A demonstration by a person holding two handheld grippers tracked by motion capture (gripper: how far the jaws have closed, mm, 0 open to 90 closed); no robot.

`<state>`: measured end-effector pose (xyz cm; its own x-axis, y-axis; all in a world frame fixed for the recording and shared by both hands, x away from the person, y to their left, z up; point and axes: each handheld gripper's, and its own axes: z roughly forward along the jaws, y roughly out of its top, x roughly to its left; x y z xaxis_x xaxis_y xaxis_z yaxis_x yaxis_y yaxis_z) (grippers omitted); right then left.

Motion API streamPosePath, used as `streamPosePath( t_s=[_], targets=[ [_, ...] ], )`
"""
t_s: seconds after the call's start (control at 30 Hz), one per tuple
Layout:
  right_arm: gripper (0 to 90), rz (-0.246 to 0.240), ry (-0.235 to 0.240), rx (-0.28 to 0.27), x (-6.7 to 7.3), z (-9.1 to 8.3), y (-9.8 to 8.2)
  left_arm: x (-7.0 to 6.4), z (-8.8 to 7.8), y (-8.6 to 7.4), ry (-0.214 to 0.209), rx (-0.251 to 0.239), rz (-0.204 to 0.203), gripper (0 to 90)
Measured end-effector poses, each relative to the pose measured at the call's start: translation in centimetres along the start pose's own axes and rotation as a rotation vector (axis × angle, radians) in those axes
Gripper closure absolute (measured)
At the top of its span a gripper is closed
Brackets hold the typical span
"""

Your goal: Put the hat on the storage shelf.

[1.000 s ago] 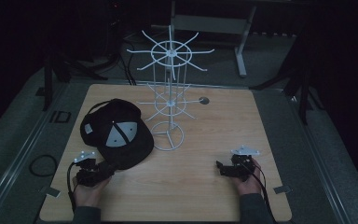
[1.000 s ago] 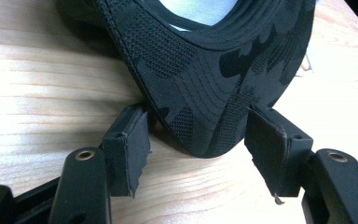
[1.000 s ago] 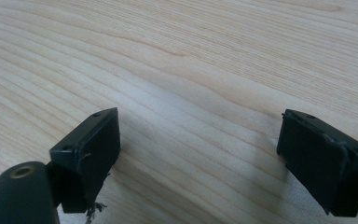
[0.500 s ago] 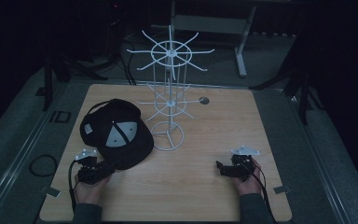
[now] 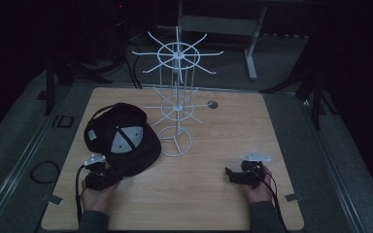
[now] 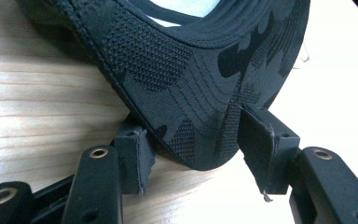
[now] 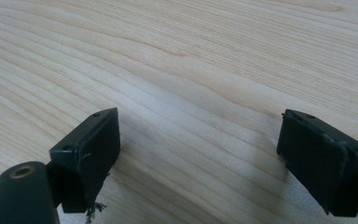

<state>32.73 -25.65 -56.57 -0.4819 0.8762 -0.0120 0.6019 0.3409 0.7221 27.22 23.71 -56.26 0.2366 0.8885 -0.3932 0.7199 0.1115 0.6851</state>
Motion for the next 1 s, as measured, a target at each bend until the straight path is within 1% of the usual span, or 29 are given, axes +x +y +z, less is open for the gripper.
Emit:
streamPosePath(
  t_s=[0.07, 0.17, 0.2, 0.27, 0.33, 0.43, 0.5, 0.57, 0.63, 0.77, 0.93, 0.97, 1.0],
  targets=[
    [12.9, 0.000, 0.000, 0.000, 0.0, 0.0, 0.0, -0.1, 0.3, 0.0, 0.004, 0.003, 0.001, 47.0],
    [13.0, 0.000, 0.000, 0.000, 0.0, 0.0, 0.0, -0.3, 0.6, 0.0, 0.019, 0.003, 0.018, 46.8],
    [12.9, 0.000, 0.000, 0.000, 0.0, 0.0, 0.0, -0.3, 0.6, 0.0, 0.024, 0.002, 0.024, 48.3],
    [12.9, 0.000, 0.000, 0.000, 0.0, 0.0, 0.0, -0.4, 0.6, 0.1, 0.027, -0.007, 0.033, 54.0],
    [12.9, 0.000, 0.000, 0.000, 0.0, 0.0, 0.0, -0.5, 0.5, 0.1, 0.013, -0.020, 0.035, 57.4],
    [12.9, -0.001, 0.000, 0.000, 0.0, 0.0, 0.0, -0.7, 0.2, 0.3, -0.034, -0.058, 0.040, 66.8],
    [12.9, 0.000, 0.000, 0.000, 0.0, 0.0, 0.0, -1.0, 0.2, 0.5, -0.039, -0.075, 0.053, 69.8],
    [12.9, 0.000, 0.000, 0.000, 0.0, 0.0, 0.0, -1.2, 0.4, 0.6, -0.049, -0.080, 0.049, 70.6],
    [12.9, 0.001, 0.000, 0.001, 0.0, 0.0, 0.0, -1.4, 0.7, 0.6, -0.042, -0.076, 0.049, 69.3],
    [12.9, 0.000, 0.000, 0.000, 0.0, 0.0, 0.0, -1.7, 1.1, 0.6, -0.038, -0.067, 0.051, 61.2],
    [13.0, 0.001, 0.000, 0.001, 0.0, 0.0, 0.0, -2.2, 1.6, 0.7, -0.028, -0.057, 0.064, 54.3],
    [12.9, 0.000, 0.000, 0.000, 0.0, 0.0, 0.0, -2.5, 2.0, 0.6, -0.022, -0.043, 0.074, 54.3],
    [12.9, -0.001, 0.000, 0.000, 0.0, 0.0, 0.0, -2.6, 2.1, 0.5, -0.019, -0.041, 0.076, 53.0]
  ],
)
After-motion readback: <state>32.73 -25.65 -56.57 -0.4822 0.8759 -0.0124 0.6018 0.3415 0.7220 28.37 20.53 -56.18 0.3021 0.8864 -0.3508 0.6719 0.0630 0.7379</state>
